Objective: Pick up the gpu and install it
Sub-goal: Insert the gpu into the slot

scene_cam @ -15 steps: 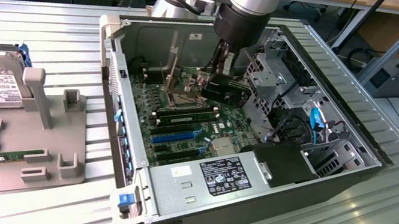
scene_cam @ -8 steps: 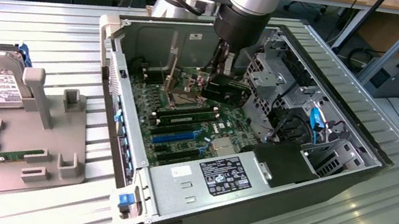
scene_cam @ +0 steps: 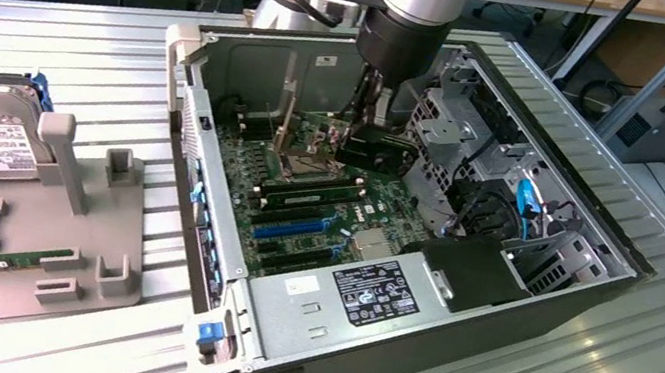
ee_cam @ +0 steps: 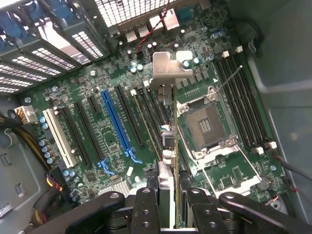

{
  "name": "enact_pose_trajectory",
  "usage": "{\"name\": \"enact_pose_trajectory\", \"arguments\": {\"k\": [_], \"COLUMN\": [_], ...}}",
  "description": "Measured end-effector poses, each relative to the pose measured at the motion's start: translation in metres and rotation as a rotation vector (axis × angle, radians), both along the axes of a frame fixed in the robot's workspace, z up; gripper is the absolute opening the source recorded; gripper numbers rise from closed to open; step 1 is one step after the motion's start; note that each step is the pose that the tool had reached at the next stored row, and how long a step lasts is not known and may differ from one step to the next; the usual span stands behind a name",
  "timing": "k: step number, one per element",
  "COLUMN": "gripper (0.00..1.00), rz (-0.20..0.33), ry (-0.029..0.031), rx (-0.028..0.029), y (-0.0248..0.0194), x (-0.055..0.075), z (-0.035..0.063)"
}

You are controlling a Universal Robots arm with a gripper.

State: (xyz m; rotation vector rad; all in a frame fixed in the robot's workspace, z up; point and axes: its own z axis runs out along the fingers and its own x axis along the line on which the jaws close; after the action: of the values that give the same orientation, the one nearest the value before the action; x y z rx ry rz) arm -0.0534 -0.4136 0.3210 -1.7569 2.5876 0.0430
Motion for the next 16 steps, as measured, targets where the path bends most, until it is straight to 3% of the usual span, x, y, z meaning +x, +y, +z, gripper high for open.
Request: {"name": "enact_pose_trajectory", "arguments": {"k": [16], "gripper": [0.27], "rz": [0.041], "ry": [0.0], "rx": [0.0], "y": [0.0], "x": [0.0001], "z": [-0.0001]}}
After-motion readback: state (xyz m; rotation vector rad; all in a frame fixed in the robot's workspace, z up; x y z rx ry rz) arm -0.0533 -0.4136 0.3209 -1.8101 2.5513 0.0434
